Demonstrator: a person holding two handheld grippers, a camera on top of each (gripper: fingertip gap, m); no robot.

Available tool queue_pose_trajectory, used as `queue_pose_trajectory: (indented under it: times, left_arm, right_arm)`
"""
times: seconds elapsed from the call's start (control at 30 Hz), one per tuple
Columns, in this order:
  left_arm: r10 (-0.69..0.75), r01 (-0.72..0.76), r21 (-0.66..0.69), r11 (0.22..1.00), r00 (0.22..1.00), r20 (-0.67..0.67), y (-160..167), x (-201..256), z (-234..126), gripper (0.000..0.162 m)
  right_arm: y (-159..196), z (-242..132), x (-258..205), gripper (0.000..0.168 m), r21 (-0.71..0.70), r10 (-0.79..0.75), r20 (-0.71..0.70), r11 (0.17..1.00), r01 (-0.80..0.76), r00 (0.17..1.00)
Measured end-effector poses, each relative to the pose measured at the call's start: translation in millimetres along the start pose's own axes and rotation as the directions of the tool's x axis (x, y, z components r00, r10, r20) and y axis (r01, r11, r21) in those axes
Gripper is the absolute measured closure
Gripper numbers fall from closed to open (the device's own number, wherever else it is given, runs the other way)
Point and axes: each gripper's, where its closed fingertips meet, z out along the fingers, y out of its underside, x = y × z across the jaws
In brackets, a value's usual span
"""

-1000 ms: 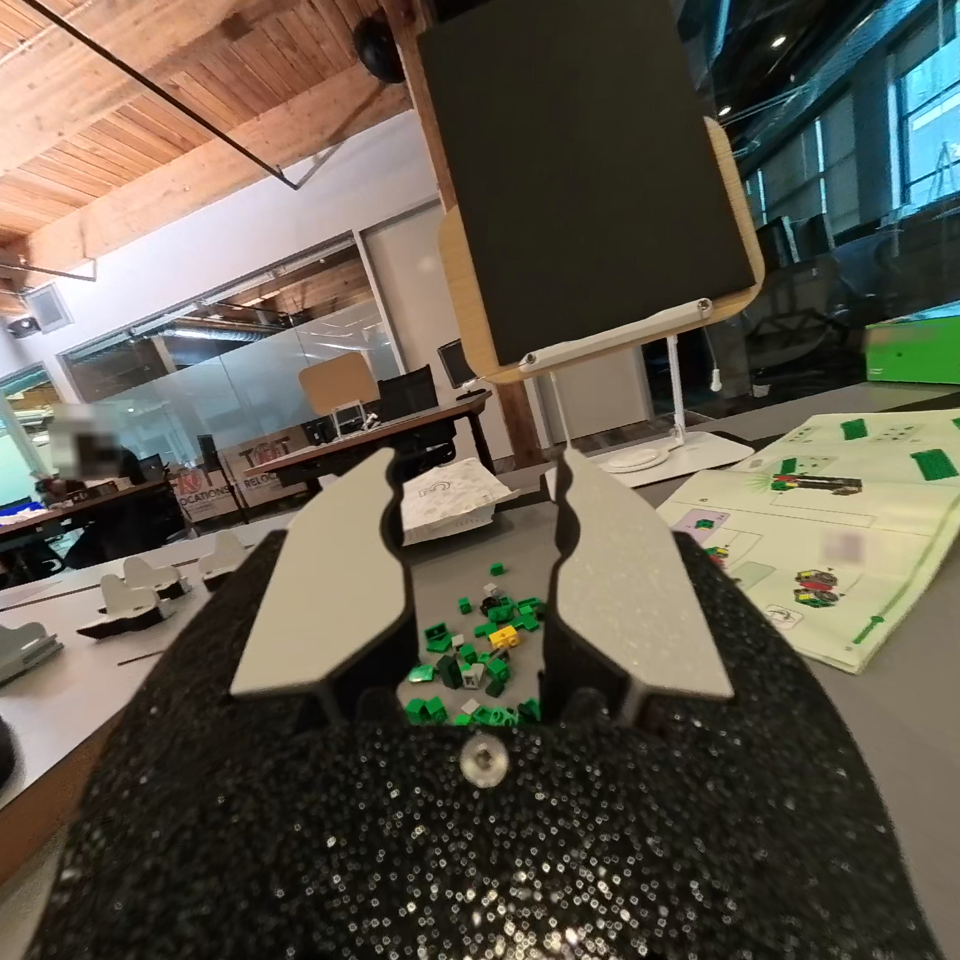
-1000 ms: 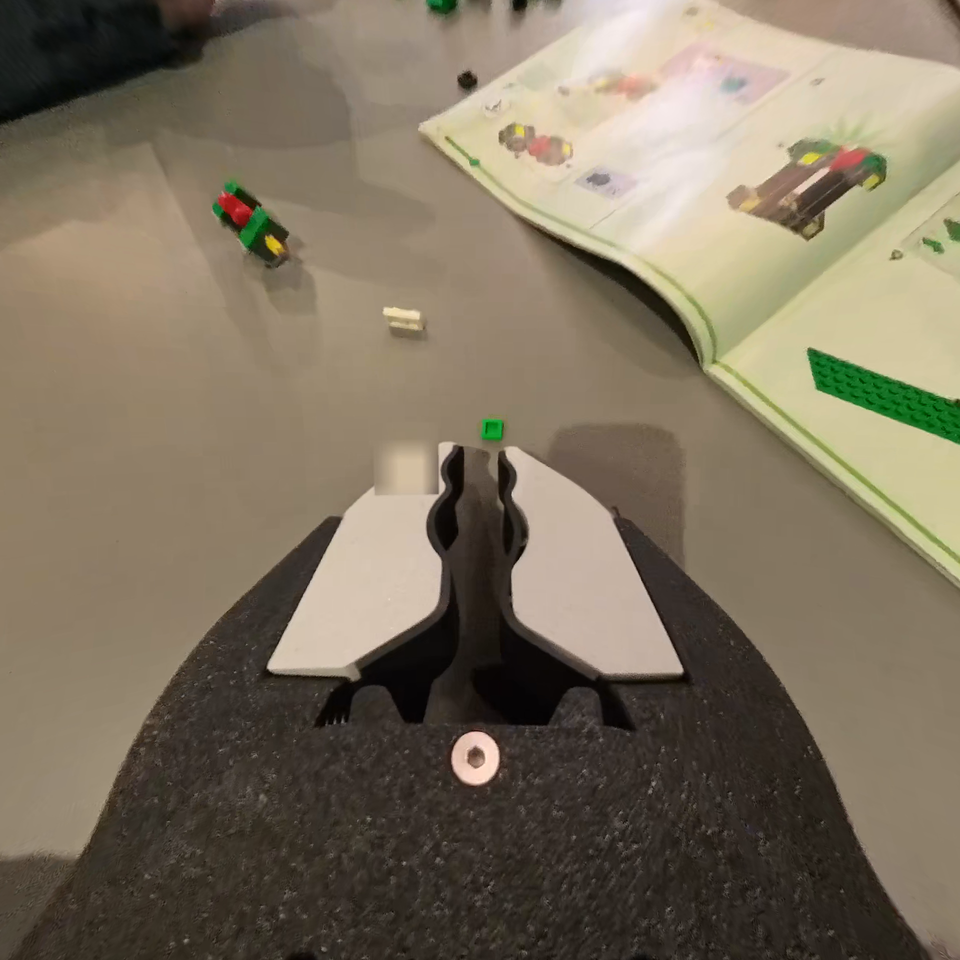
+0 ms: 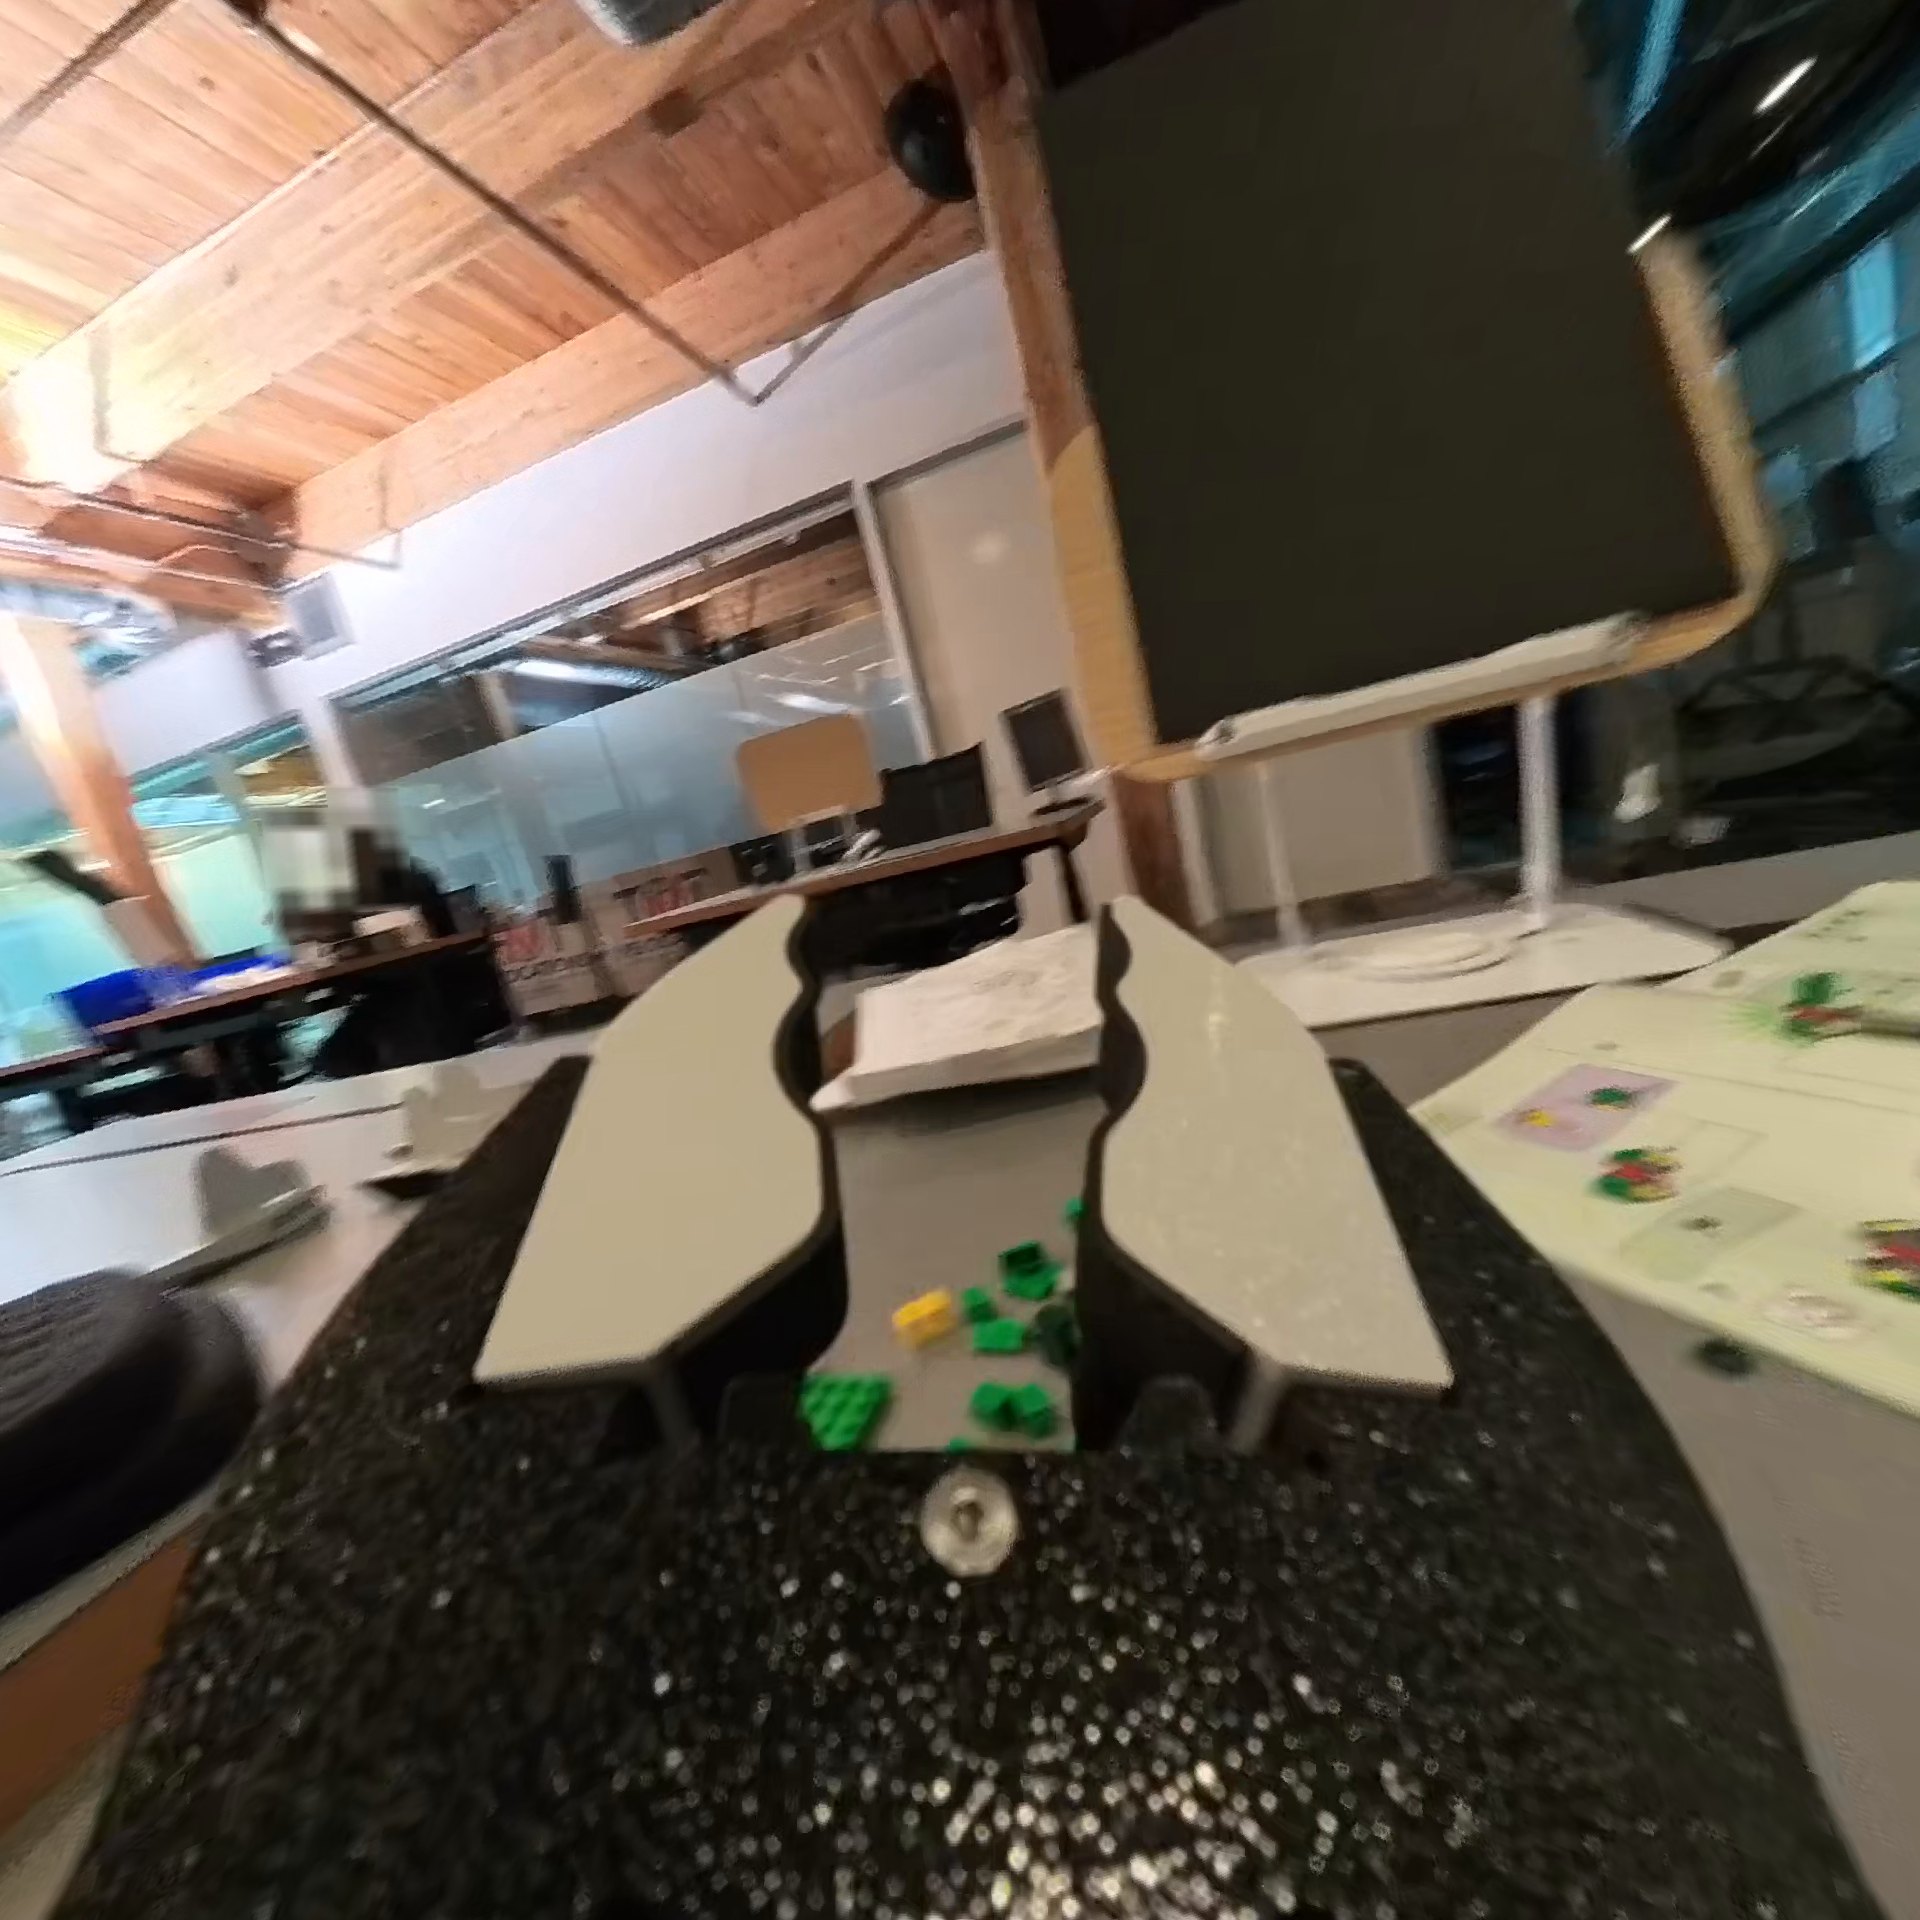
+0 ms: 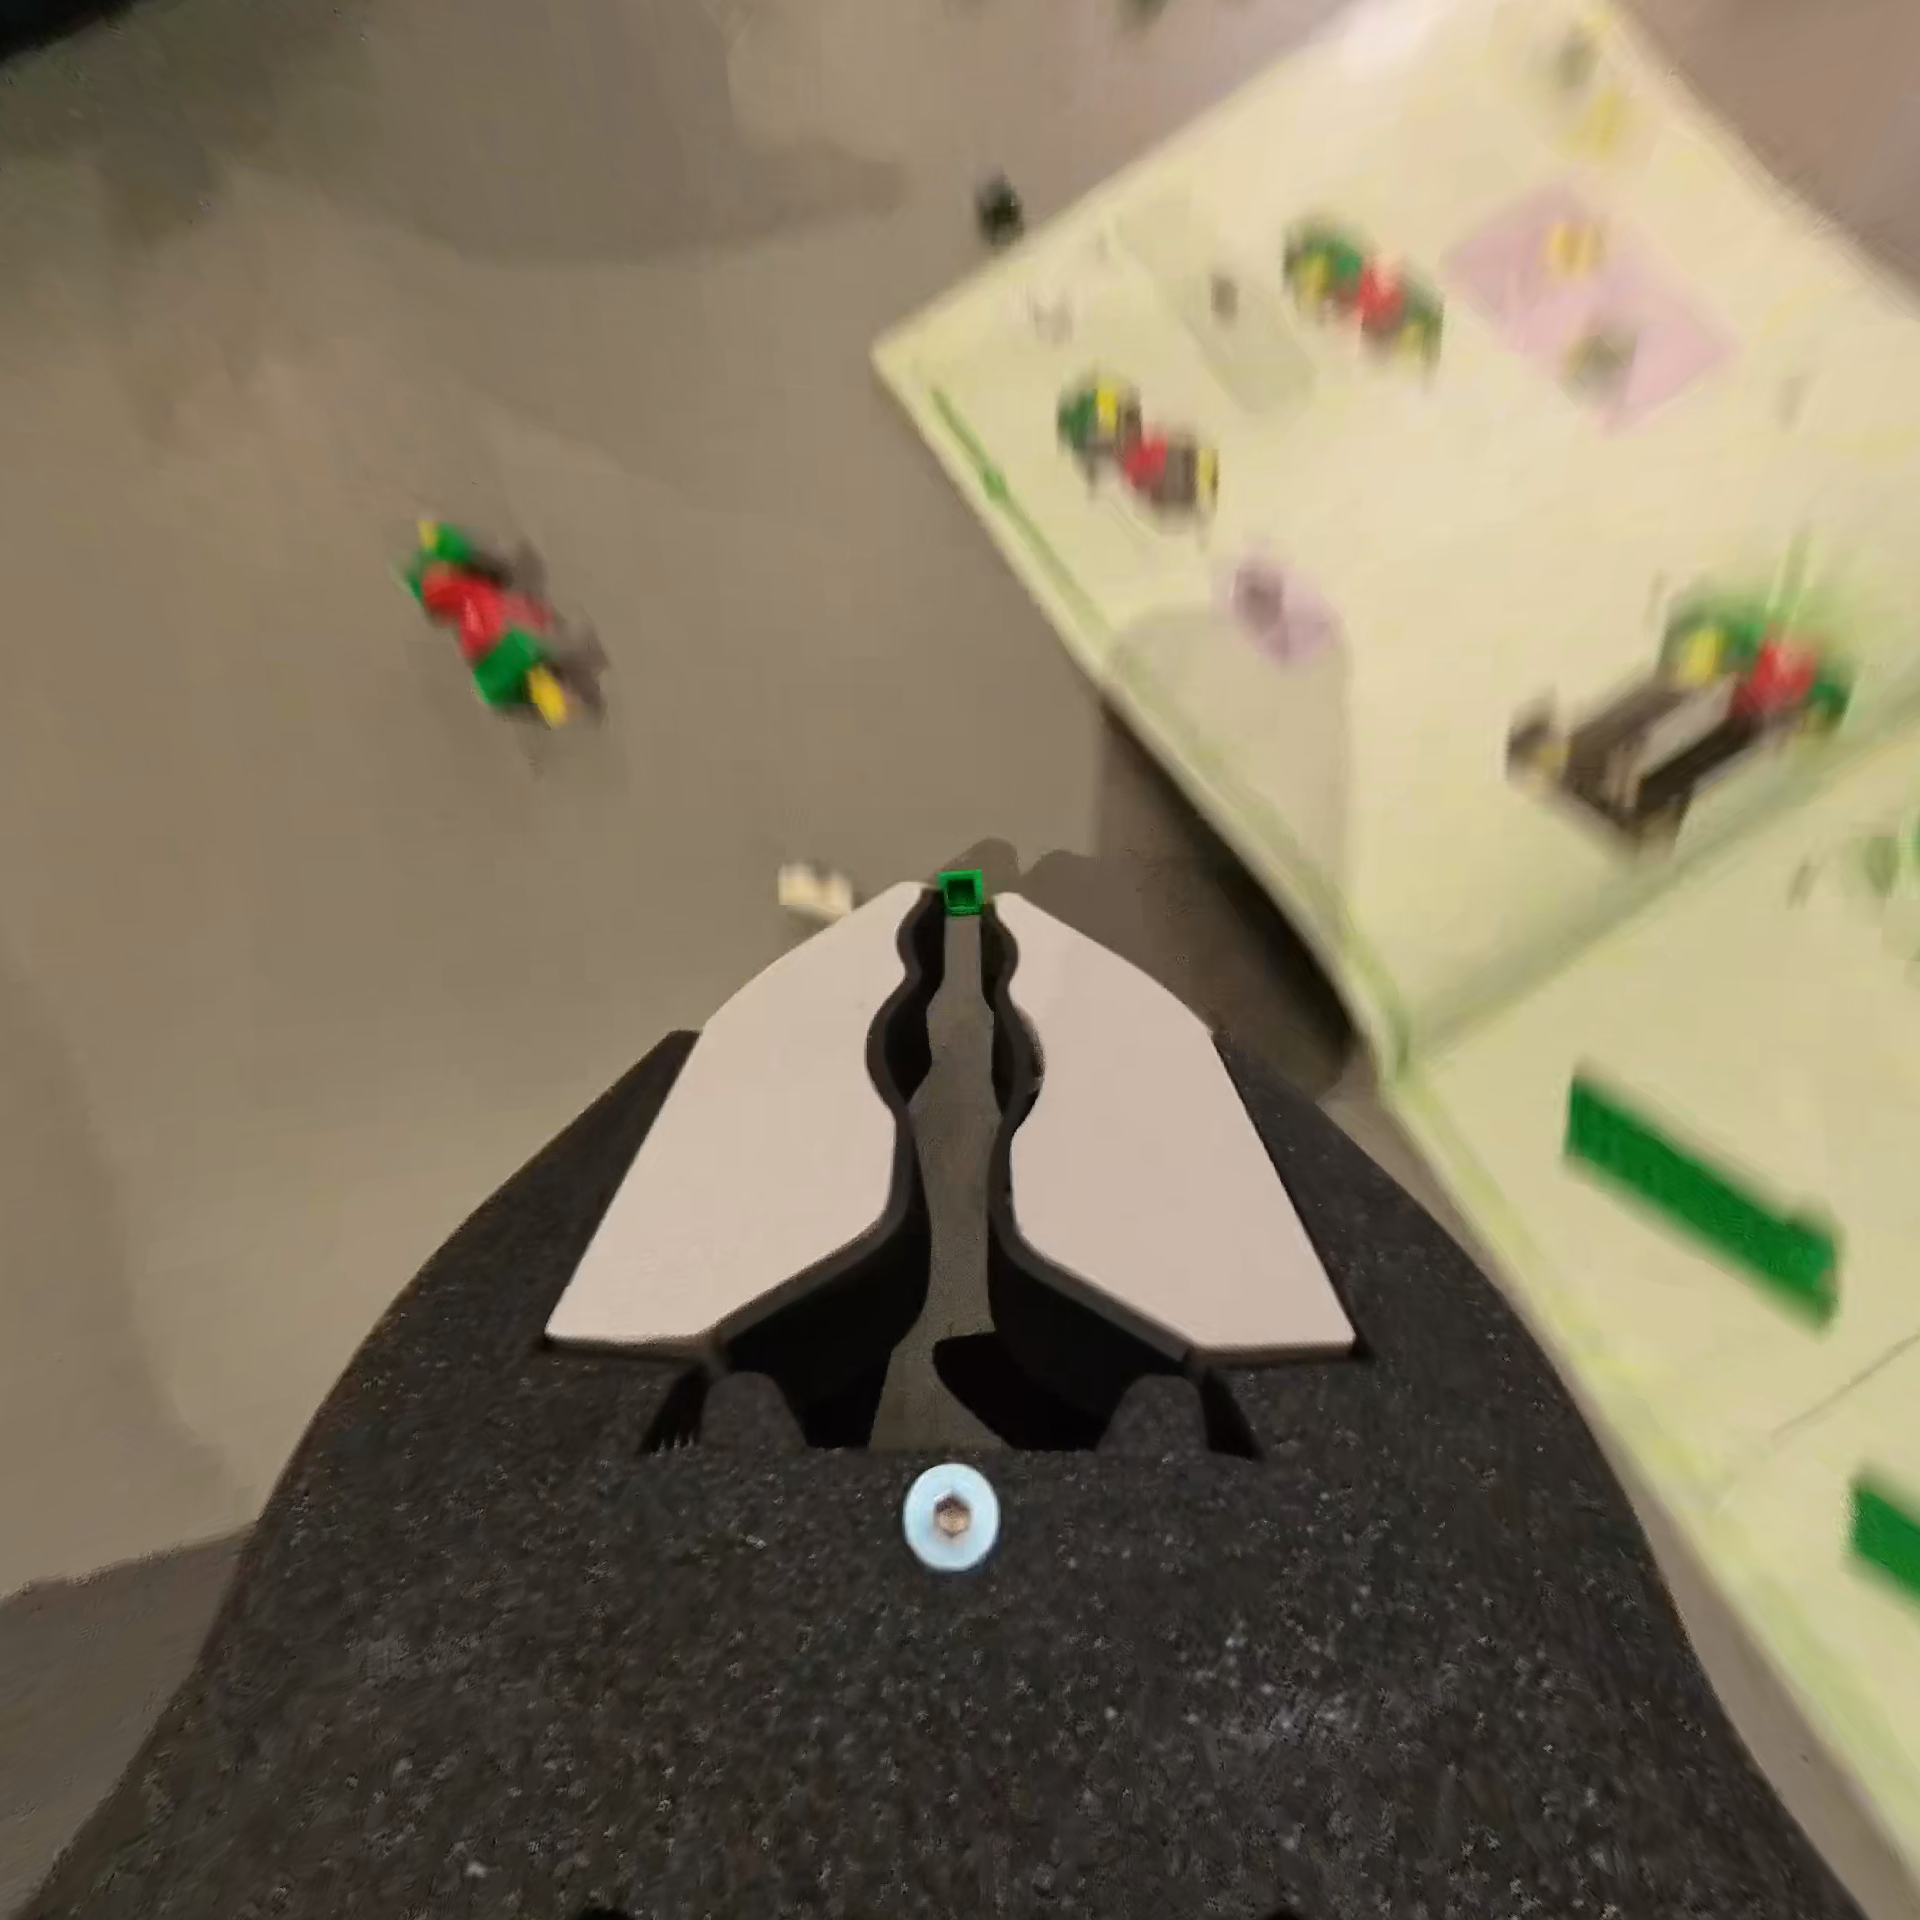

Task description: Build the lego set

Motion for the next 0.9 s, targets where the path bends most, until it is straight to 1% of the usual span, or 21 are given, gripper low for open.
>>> queue_pose_trajectory:
  times: [0.03,0.07,0.13,0.17,0.27,0.33,0.4,0.47,0.5,0.6,0.67,0.73,0.77,0.83,0.9]
  left_arm:
    - [0.038,-0.036,-0.036,0.999,0.999,0.039,6.0,-8.3,-0.1,0.118]
    - [0.068,-0.063,-0.073,0.995,0.996,0.065,12.7,-14.6,0.6,0.12]
    - [0.066,-0.057,-0.113,0.992,0.995,0.08,21.1,-20.4,2.5,0.119]
    - [0.053,-0.044,-0.107,0.993,0.995,0.084,21.1,-21.8,2.5,0.118]
    - [0.036,-0.028,-0.082,0.996,0.994,0.106,18.5,-26.9,0.3,0.116]
    - [0.017,-0.008,-0.08,0.997,0.993,0.118,19.3,-30.6,-1.0,0.116]
    - [-0.004,0.02,-0.115,0.993,0.991,0.137,25.5,-34.6,-0.9,0.116]
    - [-0.015,0.038,-0.171,0.985,0.991,0.132,35.2,-33.9,1.7,0.113]
    - [-0.012,0.036,-0.185,0.982,0.991,0.131,37.1,-33.5,2.0,0.112]
    - [0.008,0.012,-0.161,0.987,0.992,0.128,32.4,-31.9,0.9,0.112]
    - [0.014,0.0,-0.133,0.991,0.994,0.106,27.6,-27.7,0.8,0.112]
    - [0.023,-0.016,-0.105,0.994,0.997,0.067,23.6,-20.1,3.3,0.112]
    - [0.034,-0.029,-0.106,0.994,0.998,0.049,24.0,-16.2,4.7,0.112]
    - [0.059,-0.055,-0.107,0.993,0.997,0.04,23.3,-12.8,5.0,0.112]
    - [0.06,-0.057,-0.08,0.995,0.998,0.036,18.7,-11.4,3.6,0.112]
  right_arm:
    - [-23.7,9.9,-0.8,0.162,0.017,-0.052,-0.004,0.999,0.052,0.999]
    - [-49.5,23.0,-1.1,0.162,0.034,-0.108,-0.014,0.993,0.109,0.994]
    - [-96.0,56.0,6.2,0.162,0.037,-0.225,-0.063,0.973,0.228,0.972]
    - [-114.9,74.3,12.1,0.162,0.02,-0.256,-0.076,0.966,0.258,0.964]
    - [-161.6,120.5,15.3,0.162,0.021,-0.25,-0.001,0.968,0.25,0.968]
    - [-175.9,138.9,14.8,0.162,-0.015,-0.271,0.039,0.962,0.272,0.962]
    - [-178.5,149.0,15.8,0.162,-0.079,-0.289,0.059,0.953,0.293,0.956]
    - [-180.7,153.7,14.7,0.162,-0.09,-0.295,0.062,0.95,0.299,0.954]
    - [-181.5,155.0,14.9,0.157,-0.092,-0.286,0.055,0.953,0.29,0.957]
    - [-180.5,152.6,14.4,0.145,-0.077,-0.247,0.043,0.965,0.25,0.968]
    - [-173.1,143.9,14.1,0.137,-0.07,-0.211,0.045,0.974,0.214,0.976]
    - [-158.9,127.6,11.4,0.128,-0.069,-0.153,0.069,0.985,0.157,0.986]
    - [-150.0,116.3,12.5,0.127,-0.063,-0.128,0.062,0.989,0.132,0.99]
    - [-131.1,87.2,21.4,0.129,-0.007,-0.096,-0.014,0.995,0.096,0.995]
    - [-108.4,51.6,32.9,0.131,0.087,-0.035,-0.112,0.995,0.044,0.993]
